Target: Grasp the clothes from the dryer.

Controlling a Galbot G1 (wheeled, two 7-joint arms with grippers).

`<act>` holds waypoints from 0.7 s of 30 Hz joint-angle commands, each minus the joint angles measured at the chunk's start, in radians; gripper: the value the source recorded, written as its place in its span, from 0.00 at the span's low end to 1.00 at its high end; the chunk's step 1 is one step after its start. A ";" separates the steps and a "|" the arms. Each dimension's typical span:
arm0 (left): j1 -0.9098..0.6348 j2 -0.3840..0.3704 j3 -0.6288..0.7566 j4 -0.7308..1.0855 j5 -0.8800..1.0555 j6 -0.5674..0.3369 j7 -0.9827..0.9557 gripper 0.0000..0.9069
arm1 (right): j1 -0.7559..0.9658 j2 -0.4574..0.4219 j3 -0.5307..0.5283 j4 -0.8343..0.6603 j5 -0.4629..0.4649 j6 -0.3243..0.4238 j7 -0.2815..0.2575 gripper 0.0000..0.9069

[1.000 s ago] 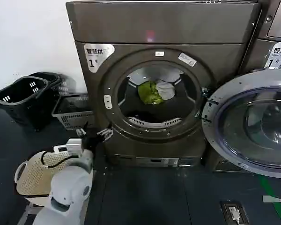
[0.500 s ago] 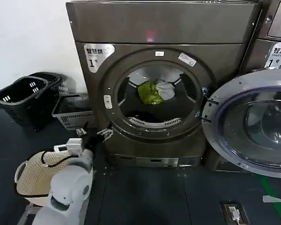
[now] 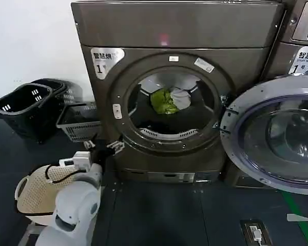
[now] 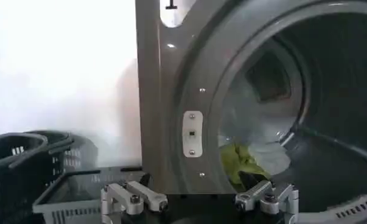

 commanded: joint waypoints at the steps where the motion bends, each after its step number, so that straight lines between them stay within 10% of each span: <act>1: -0.001 -0.001 0.002 0.000 0.000 0.001 0.001 1.00 | -0.001 0.002 0.001 0.001 0.000 0.003 -0.005 1.00; 21: -0.003 -0.009 0.006 0.005 0.002 0.001 0.001 1.00 | -0.001 0.001 0.004 0.001 0.000 0.008 -0.015 1.00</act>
